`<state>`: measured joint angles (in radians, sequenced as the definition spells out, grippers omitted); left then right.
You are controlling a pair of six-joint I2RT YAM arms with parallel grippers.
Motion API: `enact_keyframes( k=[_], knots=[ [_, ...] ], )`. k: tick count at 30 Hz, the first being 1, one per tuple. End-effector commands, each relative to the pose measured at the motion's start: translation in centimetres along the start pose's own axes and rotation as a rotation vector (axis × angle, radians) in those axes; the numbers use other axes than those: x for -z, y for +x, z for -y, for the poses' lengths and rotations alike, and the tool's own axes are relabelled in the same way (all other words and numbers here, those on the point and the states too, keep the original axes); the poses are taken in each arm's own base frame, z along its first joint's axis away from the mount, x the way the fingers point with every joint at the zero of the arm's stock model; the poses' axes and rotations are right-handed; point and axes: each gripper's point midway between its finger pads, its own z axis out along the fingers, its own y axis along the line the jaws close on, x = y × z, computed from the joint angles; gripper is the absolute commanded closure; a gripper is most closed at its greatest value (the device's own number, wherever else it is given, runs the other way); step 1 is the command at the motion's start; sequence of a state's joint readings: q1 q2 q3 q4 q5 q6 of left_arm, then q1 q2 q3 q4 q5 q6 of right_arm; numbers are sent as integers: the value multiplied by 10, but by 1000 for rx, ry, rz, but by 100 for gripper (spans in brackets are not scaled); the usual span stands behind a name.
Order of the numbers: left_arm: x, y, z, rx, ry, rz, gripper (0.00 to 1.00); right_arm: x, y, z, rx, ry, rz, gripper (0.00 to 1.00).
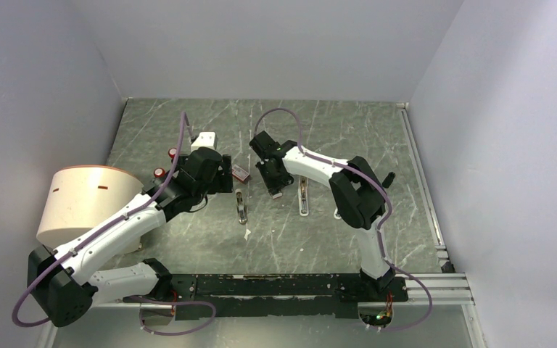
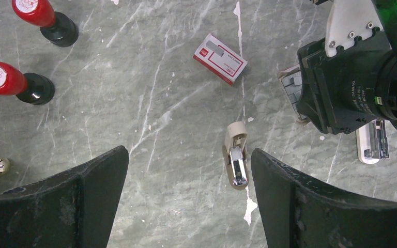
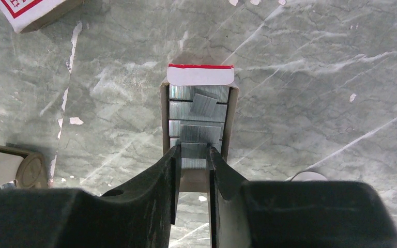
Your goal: Load the staples into the stapler
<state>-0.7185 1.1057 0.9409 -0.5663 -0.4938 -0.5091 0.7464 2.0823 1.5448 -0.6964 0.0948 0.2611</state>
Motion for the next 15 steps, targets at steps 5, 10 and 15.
enact_keyframes(
  k=[5,10,15],
  knots=[
    [0,-8,-1,14,-9,28,8,19,-17,-1,5,-2,73,74],
    [0,-8,-1,17,-7,29,8,39,-19,-2,6,-9,103,74],
    [1,-9,0,20,1,32,8,49,-10,-6,21,-21,105,74]
  ],
)
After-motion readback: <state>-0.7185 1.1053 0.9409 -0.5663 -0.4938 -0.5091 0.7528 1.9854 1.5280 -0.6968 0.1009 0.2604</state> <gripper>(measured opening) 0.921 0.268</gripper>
